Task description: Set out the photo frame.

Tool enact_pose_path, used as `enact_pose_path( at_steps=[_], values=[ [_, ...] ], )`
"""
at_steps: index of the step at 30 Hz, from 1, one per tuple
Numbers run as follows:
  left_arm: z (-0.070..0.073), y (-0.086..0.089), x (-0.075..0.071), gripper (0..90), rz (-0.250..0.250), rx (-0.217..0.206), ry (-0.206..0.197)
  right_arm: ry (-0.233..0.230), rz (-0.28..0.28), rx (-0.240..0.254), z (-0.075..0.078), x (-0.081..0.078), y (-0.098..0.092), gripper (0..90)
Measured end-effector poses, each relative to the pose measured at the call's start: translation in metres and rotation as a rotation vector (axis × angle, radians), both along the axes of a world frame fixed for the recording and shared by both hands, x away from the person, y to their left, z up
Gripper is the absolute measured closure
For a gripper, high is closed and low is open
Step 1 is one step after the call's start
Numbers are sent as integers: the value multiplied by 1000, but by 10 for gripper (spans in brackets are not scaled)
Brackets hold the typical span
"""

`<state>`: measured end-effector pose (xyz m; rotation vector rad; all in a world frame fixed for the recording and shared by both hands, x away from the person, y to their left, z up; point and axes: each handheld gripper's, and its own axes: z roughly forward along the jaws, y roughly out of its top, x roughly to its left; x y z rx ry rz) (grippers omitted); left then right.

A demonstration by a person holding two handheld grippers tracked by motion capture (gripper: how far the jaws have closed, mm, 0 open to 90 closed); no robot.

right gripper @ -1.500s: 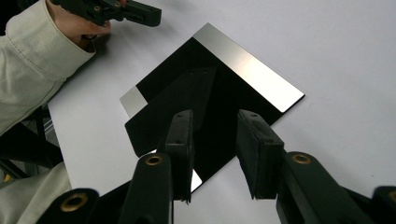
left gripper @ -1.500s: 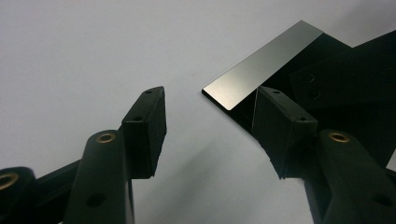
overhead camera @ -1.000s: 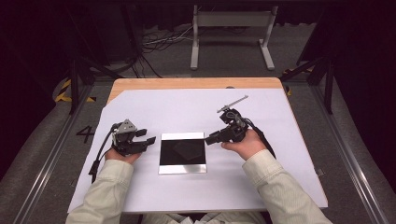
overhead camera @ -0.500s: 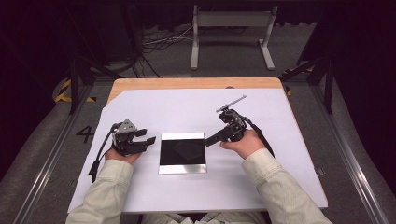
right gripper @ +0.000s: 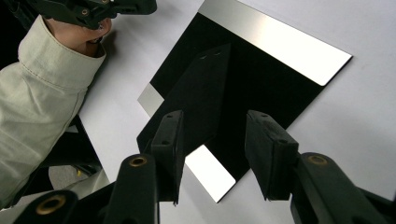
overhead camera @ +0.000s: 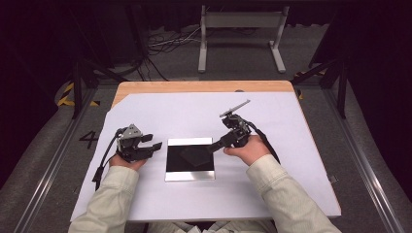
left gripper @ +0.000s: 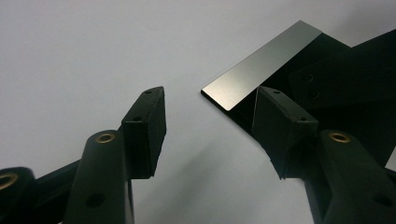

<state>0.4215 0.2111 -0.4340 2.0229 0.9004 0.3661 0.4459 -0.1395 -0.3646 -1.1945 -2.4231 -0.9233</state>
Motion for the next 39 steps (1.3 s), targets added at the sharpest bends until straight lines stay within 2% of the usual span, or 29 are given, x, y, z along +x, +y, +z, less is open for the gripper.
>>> enact_pose_path(
  at_steps=[6,19,39],
  values=[
    [0,0,0,447,-4,3,-1,35,-11,10,-4,2,6,547],
    [0,0,0,443,-3,2,-3,95,1,50,-14,6,13,524],
    [0,0,0,439,-1,0,-2,143,26,56,-28,9,25,504]
  ],
)
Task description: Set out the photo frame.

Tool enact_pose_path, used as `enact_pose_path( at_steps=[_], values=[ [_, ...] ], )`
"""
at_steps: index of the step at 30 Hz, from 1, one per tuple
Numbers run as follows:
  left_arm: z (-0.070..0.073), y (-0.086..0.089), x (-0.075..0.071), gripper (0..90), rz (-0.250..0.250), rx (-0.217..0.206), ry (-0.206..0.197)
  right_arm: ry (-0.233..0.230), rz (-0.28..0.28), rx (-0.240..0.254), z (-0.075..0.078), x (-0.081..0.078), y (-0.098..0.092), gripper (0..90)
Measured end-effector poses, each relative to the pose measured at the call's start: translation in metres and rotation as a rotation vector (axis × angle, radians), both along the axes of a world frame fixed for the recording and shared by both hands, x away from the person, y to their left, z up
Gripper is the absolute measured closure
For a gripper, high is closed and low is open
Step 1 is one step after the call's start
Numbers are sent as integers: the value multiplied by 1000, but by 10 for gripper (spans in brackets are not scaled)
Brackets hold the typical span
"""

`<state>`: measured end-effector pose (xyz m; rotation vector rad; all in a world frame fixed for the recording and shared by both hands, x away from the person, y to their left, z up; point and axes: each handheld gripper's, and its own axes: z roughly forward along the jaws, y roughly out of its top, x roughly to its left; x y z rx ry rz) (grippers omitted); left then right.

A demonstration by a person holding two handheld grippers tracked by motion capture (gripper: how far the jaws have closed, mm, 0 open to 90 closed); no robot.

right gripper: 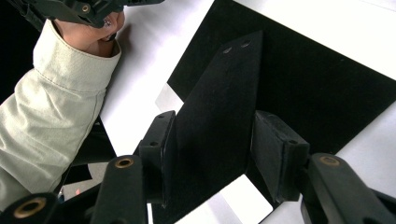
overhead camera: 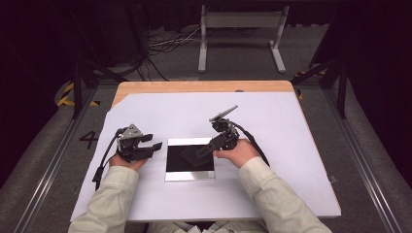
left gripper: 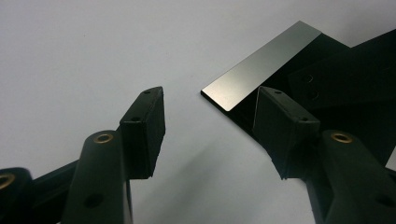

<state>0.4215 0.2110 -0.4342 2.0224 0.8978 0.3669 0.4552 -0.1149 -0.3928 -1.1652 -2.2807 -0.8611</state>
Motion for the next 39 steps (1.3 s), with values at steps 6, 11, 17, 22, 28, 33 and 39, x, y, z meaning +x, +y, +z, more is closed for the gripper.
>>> enact_pose_path(
  at_steps=[6,11,17,22,28,33,39],
  values=[
    [0,0,0,438,0,-1,0,14,15,-2,-4,0,6,490],
    [0,0,0,438,-1,-1,1,27,23,8,-7,1,7,482],
    [0,0,0,438,-1,0,1,34,22,11,-9,2,8,483],
    [0,0,0,438,0,0,1,31,20,10,-8,2,7,496],
    [0,0,0,438,0,0,1,20,20,-4,-8,0,8,509],
    [0,0,0,438,0,0,0,4,18,-15,-6,-3,9,510],
    [0,0,0,438,0,3,4,-16,25,-12,-5,-6,7,535]
  ],
)
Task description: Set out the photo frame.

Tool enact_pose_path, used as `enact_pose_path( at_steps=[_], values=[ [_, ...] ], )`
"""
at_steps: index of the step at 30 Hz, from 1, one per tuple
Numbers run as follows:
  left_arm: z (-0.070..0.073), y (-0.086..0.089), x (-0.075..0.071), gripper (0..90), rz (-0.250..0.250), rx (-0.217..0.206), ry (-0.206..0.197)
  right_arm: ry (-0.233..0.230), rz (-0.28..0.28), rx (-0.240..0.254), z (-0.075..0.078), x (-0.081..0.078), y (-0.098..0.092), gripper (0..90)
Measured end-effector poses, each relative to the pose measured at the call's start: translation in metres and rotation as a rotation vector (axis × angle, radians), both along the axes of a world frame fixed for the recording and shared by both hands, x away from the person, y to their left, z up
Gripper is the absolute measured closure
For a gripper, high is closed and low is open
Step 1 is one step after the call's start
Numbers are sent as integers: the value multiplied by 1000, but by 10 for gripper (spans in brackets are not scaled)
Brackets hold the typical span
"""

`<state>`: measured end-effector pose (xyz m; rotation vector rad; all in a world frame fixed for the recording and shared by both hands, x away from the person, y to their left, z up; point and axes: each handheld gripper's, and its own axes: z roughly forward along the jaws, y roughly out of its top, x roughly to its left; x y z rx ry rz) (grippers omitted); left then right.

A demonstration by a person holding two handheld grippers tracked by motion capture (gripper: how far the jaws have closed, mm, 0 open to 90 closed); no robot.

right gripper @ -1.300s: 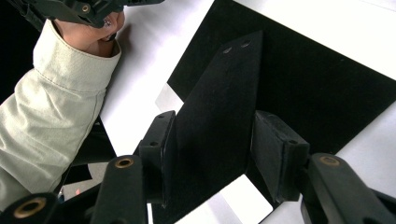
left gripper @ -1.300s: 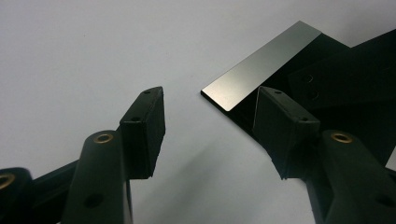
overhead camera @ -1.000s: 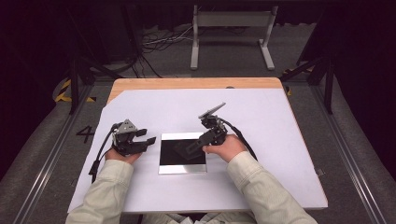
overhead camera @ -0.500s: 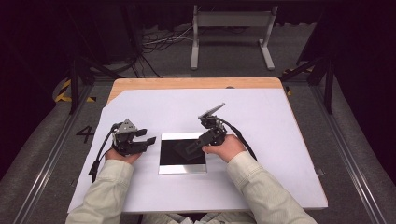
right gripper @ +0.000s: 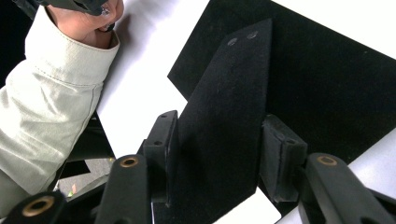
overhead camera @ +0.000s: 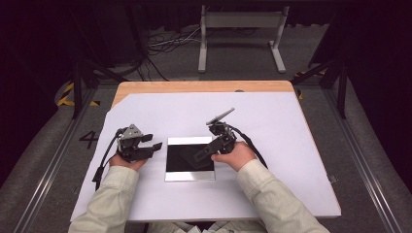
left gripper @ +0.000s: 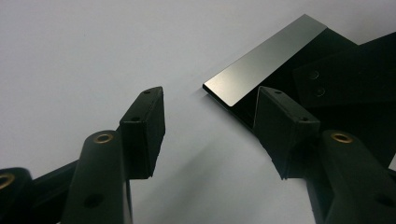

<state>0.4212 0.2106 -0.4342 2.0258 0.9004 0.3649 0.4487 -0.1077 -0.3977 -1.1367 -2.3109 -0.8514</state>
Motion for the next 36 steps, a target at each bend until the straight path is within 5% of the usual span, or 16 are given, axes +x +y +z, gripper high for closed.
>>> enact_pose_path(
  at_steps=[11,16,23,36],
  values=[
    [1,2,0,438,12,-2,-9,-22,28,5,8,-12,-5,639],
    [1,2,0,438,13,-1,-11,-26,61,-32,10,-17,-6,680],
    [1,2,0,438,15,0,-11,-4,98,-66,9,-23,-8,731],
    [1,2,0,437,15,1,-10,26,160,-47,13,-31,-9,820]
  ],
)
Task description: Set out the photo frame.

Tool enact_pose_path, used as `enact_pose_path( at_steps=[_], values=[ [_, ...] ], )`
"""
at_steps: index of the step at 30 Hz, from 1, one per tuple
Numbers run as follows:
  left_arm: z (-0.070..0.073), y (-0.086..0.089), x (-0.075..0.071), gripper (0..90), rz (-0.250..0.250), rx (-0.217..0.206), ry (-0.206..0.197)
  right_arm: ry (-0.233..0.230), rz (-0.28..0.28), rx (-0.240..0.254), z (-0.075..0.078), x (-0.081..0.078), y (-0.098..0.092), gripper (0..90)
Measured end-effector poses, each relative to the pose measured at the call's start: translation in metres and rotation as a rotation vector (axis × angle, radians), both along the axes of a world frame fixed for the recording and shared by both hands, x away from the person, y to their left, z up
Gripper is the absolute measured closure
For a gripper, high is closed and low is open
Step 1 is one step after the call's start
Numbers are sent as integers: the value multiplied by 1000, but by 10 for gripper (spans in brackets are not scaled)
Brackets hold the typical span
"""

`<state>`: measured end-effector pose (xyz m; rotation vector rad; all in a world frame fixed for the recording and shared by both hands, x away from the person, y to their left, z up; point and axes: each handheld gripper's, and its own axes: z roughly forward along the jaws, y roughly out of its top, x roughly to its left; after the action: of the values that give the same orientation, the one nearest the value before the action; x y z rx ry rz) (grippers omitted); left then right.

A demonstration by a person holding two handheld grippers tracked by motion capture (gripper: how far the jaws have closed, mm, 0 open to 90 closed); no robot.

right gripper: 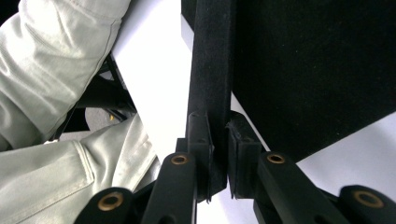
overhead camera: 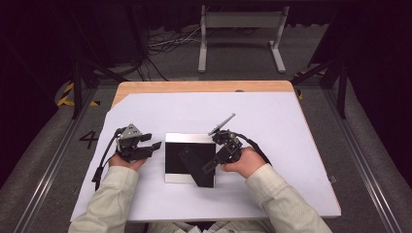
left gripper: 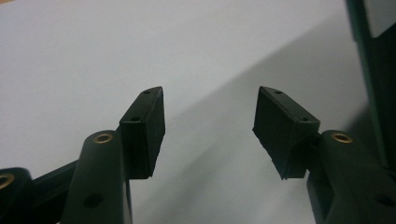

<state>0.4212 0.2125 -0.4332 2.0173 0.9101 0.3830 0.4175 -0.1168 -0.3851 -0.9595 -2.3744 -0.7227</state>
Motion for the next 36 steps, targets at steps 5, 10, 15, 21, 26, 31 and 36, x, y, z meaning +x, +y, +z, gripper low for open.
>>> enact_pose_path(
  at_steps=[5,10,15,21,26,31,36],
  values=[
    [0,0,0,437,1,-2,1,9,32,-1,2,-5,1,841],
    [0,0,0,437,1,-2,2,-5,53,4,2,-8,2,849],
    [0,0,0,436,1,-3,2,-9,67,12,4,-12,2,860],
    [0,0,0,436,0,-4,2,-21,82,40,5,-17,3,872],
    [0,0,0,435,1,-2,1,-43,90,49,10,-22,4,874],
    [0,0,0,435,1,-1,1,-44,81,65,11,-20,-1,875],
    [0,0,0,435,1,-3,2,-61,76,73,13,-20,-4,875]
  ],
)
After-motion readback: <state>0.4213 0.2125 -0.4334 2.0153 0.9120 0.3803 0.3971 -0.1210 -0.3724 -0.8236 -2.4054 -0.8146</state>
